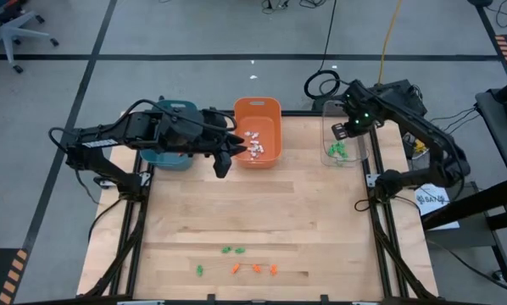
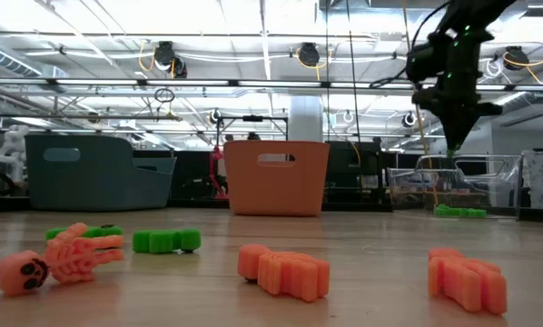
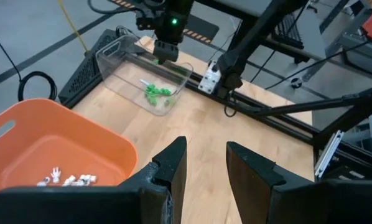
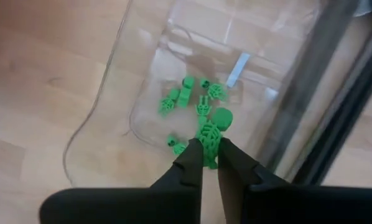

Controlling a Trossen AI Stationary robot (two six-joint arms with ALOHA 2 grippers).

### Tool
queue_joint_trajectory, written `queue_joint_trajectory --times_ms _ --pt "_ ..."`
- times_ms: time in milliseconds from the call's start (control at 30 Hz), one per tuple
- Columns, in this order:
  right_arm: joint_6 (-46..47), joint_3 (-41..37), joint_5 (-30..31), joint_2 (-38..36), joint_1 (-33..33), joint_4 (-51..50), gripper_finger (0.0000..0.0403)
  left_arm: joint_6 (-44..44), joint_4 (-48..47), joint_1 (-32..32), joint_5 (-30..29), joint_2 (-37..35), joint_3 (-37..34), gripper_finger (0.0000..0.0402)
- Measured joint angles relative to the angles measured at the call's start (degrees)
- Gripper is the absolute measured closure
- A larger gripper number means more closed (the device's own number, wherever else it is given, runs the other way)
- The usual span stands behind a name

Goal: Sort Halloween decoration
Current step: Put the green skeleton toy into the transparent bin, then put the orange skeleton toy into the blue bin

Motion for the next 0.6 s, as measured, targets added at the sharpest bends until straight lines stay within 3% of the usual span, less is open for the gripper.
queue_joint_trajectory --times_ms 333,600 --pt "0.2 0.0 0.2 8.8 0.1 3.1 0.0336 0.0 -2.5 0.0 1.1 0.0 0.0 0.0286" --pt "0.1 0.0 0.2 5.8 0.3 2.1 0.0290 -0.1 -2.4 -1.6 2.9 0.0 0.0 0.0286"
